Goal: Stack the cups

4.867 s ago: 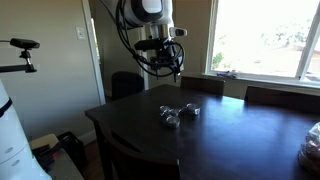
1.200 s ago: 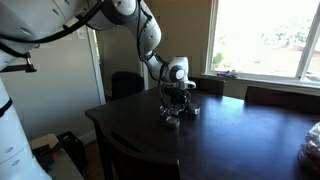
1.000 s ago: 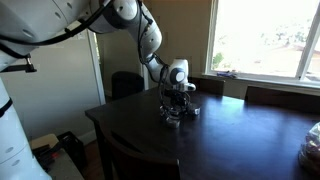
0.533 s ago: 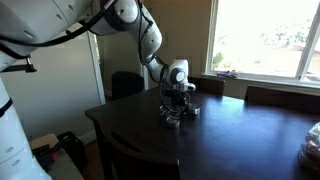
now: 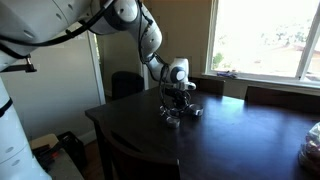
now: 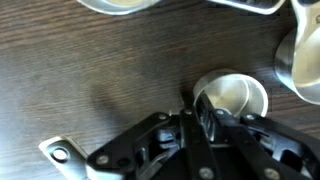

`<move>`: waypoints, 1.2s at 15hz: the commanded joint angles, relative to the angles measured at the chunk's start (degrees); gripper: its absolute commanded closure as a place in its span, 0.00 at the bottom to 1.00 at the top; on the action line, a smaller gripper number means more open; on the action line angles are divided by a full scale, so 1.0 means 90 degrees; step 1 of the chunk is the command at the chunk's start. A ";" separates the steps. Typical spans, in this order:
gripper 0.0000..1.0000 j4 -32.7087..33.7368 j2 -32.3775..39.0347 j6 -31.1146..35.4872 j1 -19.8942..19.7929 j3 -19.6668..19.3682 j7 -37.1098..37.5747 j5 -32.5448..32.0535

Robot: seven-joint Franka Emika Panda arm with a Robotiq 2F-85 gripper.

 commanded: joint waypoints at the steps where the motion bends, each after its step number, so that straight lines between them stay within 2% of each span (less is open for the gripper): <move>1: 0.97 -0.0218 -0.0243 -0.0198 0.0034 -0.0027 -0.0093 0.0103; 4: 0.93 -0.0417 -0.0458 -0.0074 0.0058 -0.0009 -0.0224 0.0056; 13: 0.93 -0.1504 -0.1597 0.0397 -0.0004 0.0268 -0.1031 0.0070; 15: 0.94 -0.1642 -0.1749 0.0279 0.0011 0.0263 -0.1107 0.0042; 16: 0.69 -0.1695 -0.1797 0.0208 0.0031 0.0225 -0.1072 0.0028; 17: 0.68 -0.1750 -0.1828 0.0175 0.0066 0.0159 -0.0985 0.0001; 18: 0.62 -0.1793 -0.1826 0.0207 0.0096 0.0107 -0.0892 -0.0016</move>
